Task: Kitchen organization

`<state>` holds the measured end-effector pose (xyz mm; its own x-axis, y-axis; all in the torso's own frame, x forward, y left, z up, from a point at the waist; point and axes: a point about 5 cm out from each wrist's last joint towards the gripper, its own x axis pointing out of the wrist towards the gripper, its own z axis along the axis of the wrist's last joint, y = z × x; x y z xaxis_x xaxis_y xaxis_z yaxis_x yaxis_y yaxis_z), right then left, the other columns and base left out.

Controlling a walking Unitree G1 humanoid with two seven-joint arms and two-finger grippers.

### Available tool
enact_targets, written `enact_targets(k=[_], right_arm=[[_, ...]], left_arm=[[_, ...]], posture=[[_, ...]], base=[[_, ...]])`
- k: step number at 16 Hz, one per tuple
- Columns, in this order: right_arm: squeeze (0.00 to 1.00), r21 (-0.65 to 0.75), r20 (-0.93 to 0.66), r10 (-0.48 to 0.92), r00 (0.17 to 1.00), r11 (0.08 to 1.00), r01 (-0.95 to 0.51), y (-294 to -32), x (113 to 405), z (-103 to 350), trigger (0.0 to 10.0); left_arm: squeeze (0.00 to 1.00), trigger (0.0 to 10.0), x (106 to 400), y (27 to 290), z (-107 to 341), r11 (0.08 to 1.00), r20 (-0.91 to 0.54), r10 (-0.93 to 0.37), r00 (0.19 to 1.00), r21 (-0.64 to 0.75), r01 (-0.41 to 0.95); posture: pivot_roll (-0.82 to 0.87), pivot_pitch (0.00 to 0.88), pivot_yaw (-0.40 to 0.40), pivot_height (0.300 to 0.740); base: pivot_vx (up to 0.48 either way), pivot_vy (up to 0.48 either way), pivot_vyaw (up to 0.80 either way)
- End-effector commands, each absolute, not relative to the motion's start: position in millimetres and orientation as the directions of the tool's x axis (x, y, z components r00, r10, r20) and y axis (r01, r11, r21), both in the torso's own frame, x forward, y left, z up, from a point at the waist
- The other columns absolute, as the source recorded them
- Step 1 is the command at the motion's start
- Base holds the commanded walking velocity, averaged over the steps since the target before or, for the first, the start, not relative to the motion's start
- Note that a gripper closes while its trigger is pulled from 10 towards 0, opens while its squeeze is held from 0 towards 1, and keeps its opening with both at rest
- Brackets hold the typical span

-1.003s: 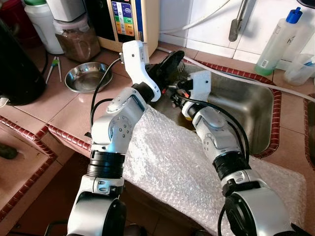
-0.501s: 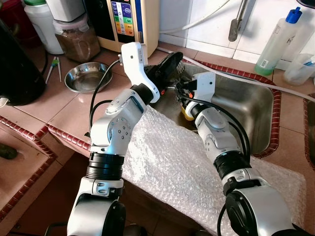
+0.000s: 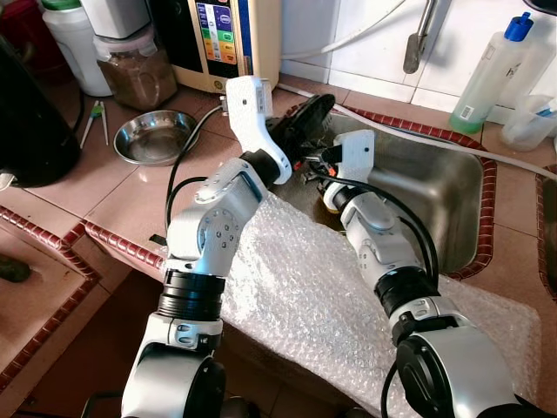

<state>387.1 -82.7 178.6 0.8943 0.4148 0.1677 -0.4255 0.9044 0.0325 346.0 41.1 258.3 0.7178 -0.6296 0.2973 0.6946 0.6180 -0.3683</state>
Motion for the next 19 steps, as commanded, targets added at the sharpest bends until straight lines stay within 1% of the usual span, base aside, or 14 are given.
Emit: enact_targets(k=[1,3,5,6,7,8,12,14,15,17,18,19], right_arm=[[0.0,0.065,0.194,0.344,0.919,0.93,-0.362,-97.3,392.2,186.2,0.0],[0.0,0.057,0.198,0.296,0.934,0.948,-0.312,-106.0,393.5,186.9,0.0],[0.0,0.048,0.197,0.241,0.95,0.966,-0.255,-115.6,394.8,187.0,0.0],[0.0,0.049,0.195,0.222,0.955,0.971,-0.236,-119.5,395.2,186.5,0.0],[0.0,0.049,0.194,0.207,0.959,0.974,-0.22,-123.2,395.2,185.8,0.0],[0.0,0.048,0.195,0.204,0.959,0.975,-0.217,-123.9,395.3,185.8,0.0],[0.0,0.043,0.193,0.194,0.962,0.978,-0.206,-125.4,395.7,185.5,0.0],[0.0,0.025,0.169,0.2,0.965,0.978,-0.207,-129.7,396.5,183.3,0.0],[0.0,0.002,0.141,0.209,0.968,0.978,-0.211,-133.3,397.1,180.6,0.0],[0.0,-0.024,0.09,0.211,0.973,0.978,-0.209,-141.2,397.4,174.2,0.0],[0.0,-0.044,0.059,0.198,0.978,0.98,-0.196,-147.3,397.3,170.1,0.7],[0.0,-0.068,0.008,0.178,0.984,0.982,-0.177,-155.7,396.5,162.8,3.4]], left_arm=[[0.0,0.0,347.0,50.8,259.7,0.643,0.305,-0.604,0.737,-0.36,0.676],[0.0,0.0,347.8,53.5,259.1,0.652,0.305,-0.597,0.743,-0.355,0.67],[0.0,0.0,350.4,62.3,256.3,0.676,0.297,-0.57,0.766,-0.36,0.643],[0.11,2.5,351.7,67.4,253.8,0.689,0.289,-0.558,0.778,-0.362,0.628],[1.0,8.9,353.5,76.0,249.3,0.709,0.278,-0.538,0.796,-0.36,0.606],[1.0,10.0,354.1,79.4,247.9,0.715,0.277,-0.531,0.801,-0.359,0.599],[1.0,10.0,357.4,97.4,236.3,0.766,0.239,-0.484,0.842,-0.35,0.539],[1.0,10.0,355.9,104.6,220.7,0.792,0.185,-0.489,0.853,-0.316,0.523],[1.0,10.0,354.1,108.3,207.4,0.807,0.13,-0.501,0.855,-0.285,0.517],[1.0,10.0,348.8,112.1,186.6,0.808,0.053,-0.536,0.843,-0.256,0.53],[1.0,10.0,346.5,114.5,175.6,0.817,0.007,-0.545,0.838,-0.22,0.533],[1.0,10.0,344.1,117.0,162.2,0.819,-0.044,-0.556,0.83,-0.198,0.539]], posture=[[0.02,0.105,0.038,0.74],[0.02,0.105,0.037,0.74],[0.02,0.107,0.039,0.74],[0.02,0.107,0.039,0.74],[0.02,0.107,0.039,0.74],[0.02,0.106,0.039,0.74],[0.02,0.106,0.037,0.74],[0.02,0.106,0.034,0.74],[0.02,0.106,0.033,0.74],[0.02,0.106,0.032,0.74],[0.02,0.107,0.032,0.74],[0.01,0.105,0.03,0.74]], base=[[0.0,0.0,0.0],[0.0,0.0,0.0],[0.0,0.0,0.0],[0.0,0.0,0.0],[0.0,0.0,0.0],[0.0,0.0,0.0],[0.0,0.0,0.0],[0.0,0.0,0.0],[0.0,0.0,0.0],[0.0,0.0,0.0],[0.0,0.0,0.0],[0.0,0.0,0.0]])
